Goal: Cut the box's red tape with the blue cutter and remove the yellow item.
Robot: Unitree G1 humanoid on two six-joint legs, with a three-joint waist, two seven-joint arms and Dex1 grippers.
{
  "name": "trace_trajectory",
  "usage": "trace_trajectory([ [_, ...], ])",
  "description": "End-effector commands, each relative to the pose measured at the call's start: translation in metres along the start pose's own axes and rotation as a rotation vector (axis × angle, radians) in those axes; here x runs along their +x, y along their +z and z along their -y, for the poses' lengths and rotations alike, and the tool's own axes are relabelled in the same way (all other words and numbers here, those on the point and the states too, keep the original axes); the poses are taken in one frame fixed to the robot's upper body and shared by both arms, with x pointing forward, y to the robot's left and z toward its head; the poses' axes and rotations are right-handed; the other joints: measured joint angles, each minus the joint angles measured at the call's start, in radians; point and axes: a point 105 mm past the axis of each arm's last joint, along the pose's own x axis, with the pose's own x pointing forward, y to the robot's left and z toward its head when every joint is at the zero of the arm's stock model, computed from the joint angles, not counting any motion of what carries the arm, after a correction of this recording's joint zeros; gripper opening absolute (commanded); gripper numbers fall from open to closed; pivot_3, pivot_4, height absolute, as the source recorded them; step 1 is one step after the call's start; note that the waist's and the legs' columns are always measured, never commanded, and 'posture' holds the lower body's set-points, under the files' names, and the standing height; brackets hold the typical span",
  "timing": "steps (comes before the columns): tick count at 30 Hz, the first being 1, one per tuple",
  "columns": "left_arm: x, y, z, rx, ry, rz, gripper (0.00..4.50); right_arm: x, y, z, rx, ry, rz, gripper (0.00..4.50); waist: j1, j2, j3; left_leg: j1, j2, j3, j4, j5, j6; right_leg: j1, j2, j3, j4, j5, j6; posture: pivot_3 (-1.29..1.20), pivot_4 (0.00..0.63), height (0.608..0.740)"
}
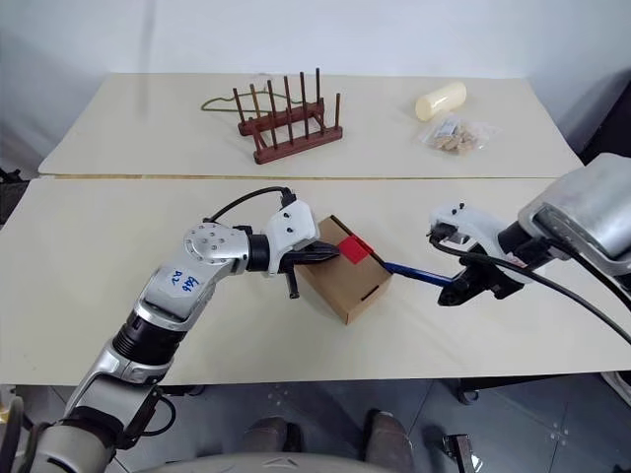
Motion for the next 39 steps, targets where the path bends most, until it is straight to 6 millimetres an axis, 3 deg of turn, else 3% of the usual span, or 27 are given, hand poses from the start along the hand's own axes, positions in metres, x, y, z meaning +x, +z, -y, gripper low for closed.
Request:
trace_trajectory([
  [1,0.003,-0.028,0.012,-0.067,-0.035,-0.093,0.01,-0.034,-0.004,-0.007,-0.035,0.072,0.107,0.15,0.003,0.000,0.000,0.000,0.000,0.000,0.000,0.000,0.000,0.000,0.000,0.000,0.000,0.000,0.000,0.00,0.150,0.740],
  [6,-0.002,-0.028,0.009,-0.058,-0.029,-0.093,0.01,-0.059,-0.005,0.001,-0.041,0.103,0.235,0.15,-0.002,0.000,0.000,0.000,0.000,0.000,0.000,0.000,0.000,0.000,0.000,0.000,-0.001,0.000,0.000,0.00,0.150,0.740],
  [10,-0.007,-0.025,0.006,-0.025,-0.045,-0.081,0.01,-0.061,-0.015,0.032,-0.010,0.052,0.334,0.15,-0.003,0.000,0.000,0.002,0.000,0.001,0.001,0.000,0.000,0.002,0.000,0.001,-0.001,0.000,0.000,0.00,0.150,0.740],
  [16,-0.020,-0.006,-0.006,0.025,-0.040,0.029,0.01,-0.025,-0.014,0.091,-0.028,-0.128,0.552,0.15,-0.005,0.000,0.000,0.003,0.001,0.002,0.001,0.000,0.000,0.002,0.000,0.001,0.001,0.000,0.000,0.00,0.150,0.740],
  [20,-0.049,0.021,-0.014,0.048,-0.065,0.181,0.01,0.020,-0.012,0.124,-0.095,-0.295,0.667,0.15,-0.008,0.000,0.000,0.001,0.001,0.002,0.000,0.001,-0.002,0.000,0.001,0.000,0.001,0.000,0.000,0.00,0.150,0.740],
  [22,-0.065,0.020,-0.010,0.025,-0.122,0.187,0.01,0.030,-0.007,0.140,-0.128,-0.410,0.723,0.15,-0.012,0.001,0.001,0.001,0.001,0.002,0.000,0.001,-0.002,0.000,0.001,0.000,0.001,0.000,0.000,0.00,0.150,0.740],
  [25,-0.090,0.003,-0.020,-0.019,-0.074,0.109,0.01,0.048,-0.011,0.158,-0.121,-0.502,0.730,0.15,-0.028,0.001,0.001,0.001,0.001,0.002,-0.001,0.001,-0.002,0.000,0.001,0.000,0.001,0.000,0.000,0.00,0.150,0.740],
  [28,-0.107,-0.011,-0.024,-0.035,-0.025,0.050,0.01,0.050,-0.019,0.172,-0.062,-0.556,0.741,0.15,-0.030,0.001,0.001,0.002,0.001,0.002,-0.001,0.001,-0.002,0.001,0.001,0.000,0.001,0.000,0.000,0.00,0.150,0.740],
  [35,-0.123,-0.032,-0.008,-0.105,0.048,0.016,0.00,0.024,-0.030,0.179,-0.058,-0.561,0.784,2.47,-0.027,0.001,0.001,0.003,0.001,0.000,-0.002,0.001,-0.001,0.002,0.001,-0.001,0.000,0.000,0.000,0.00,0.150,0.740],
  [37,-0.120,-0.036,-0.001,-0.128,0.061,0.016,0.00,0.008,-0.025,0.178,-0.109,-0.582,0.828,3.31,-0.029,0.001,0.001,0.003,0.001,0.000,-0.003,0.001,-0.001,0.002,0.001,0.000,-0.001,0.000,0.000,0.00,0.150,0.740],
  [39,-0.118,-0.037,0.002,-0.140,0.066,0.020,0.00,-0.002,-0.015,0.170,-0.136,-0.541,0.901,3.85,-0.031,0.002,0.001,0.003,0.001,0.001,-0.003,0.001,-0.001,0.002,0.001,0.000,-0.001,0.000,0.000,0.00,0.150,0.740],
])
